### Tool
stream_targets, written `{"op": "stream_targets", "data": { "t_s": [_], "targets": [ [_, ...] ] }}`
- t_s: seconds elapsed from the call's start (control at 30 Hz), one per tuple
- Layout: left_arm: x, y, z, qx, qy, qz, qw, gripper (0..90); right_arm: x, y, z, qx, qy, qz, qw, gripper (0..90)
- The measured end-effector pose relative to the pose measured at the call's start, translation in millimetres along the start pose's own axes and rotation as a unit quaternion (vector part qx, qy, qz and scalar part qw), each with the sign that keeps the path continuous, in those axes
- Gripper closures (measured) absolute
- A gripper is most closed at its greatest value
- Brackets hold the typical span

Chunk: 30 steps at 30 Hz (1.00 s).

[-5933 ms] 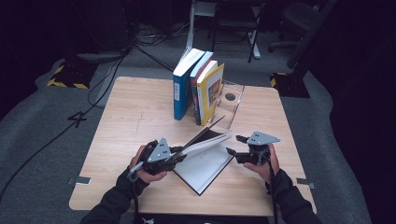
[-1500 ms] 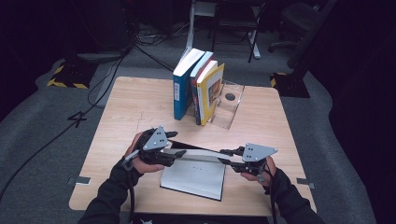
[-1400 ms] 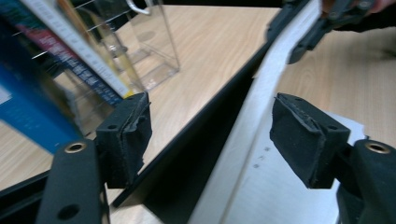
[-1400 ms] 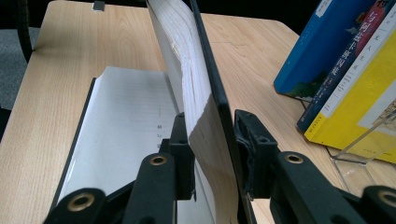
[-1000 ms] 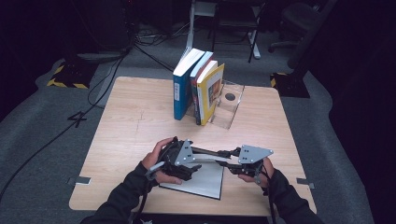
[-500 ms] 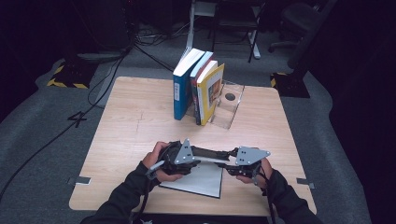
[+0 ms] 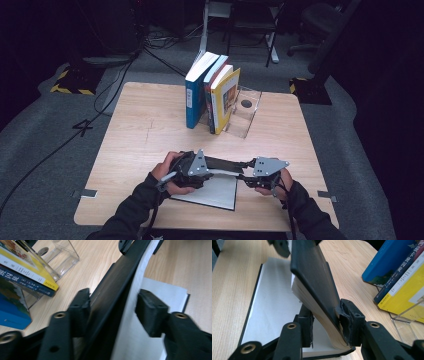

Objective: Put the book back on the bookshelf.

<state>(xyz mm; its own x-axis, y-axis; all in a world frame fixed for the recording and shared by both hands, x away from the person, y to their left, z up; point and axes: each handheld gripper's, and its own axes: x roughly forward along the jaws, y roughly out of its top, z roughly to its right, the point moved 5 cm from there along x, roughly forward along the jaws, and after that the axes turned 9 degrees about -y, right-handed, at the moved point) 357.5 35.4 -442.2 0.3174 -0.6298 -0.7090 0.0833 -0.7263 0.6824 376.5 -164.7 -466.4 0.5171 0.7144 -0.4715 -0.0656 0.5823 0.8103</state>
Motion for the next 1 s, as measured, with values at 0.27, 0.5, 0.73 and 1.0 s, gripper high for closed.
{"op": "stream_targets", "data": {
  "t_s": [0.27, 0.5, 0.73, 1.0],
  "targets": [
    [0.5, 0.9, -0.6, -0.016, -0.001, 0.028, 0.9995, 50.5, 1.7, 3.4, -1.7, 0.001, -0.008, -0.001, 1.0000, 65.6],
    [-1.7, -2.9, -2.2, -0.034, -0.010, 0.066, 0.9972, 55.6, 2.2, 5.2, 0.3, 0.019, -0.013, 0.004, 0.9997, 63.6],
    [-6.8, -9.0, -4.4, -0.053, -0.004, 0.094, 0.9941, 55.8, -6.8, 4.0, 15.3, 0.061, -0.024, 0.014, 0.9977, 39.9],
    [-27.1, -23.4, -18.2, -0.115, -0.016, 0.161, 0.9802, 55.8, -13.1, -16.7, 42.0, 0.119, -0.048, -0.010, 0.9916, 38.8]
  ]
}}
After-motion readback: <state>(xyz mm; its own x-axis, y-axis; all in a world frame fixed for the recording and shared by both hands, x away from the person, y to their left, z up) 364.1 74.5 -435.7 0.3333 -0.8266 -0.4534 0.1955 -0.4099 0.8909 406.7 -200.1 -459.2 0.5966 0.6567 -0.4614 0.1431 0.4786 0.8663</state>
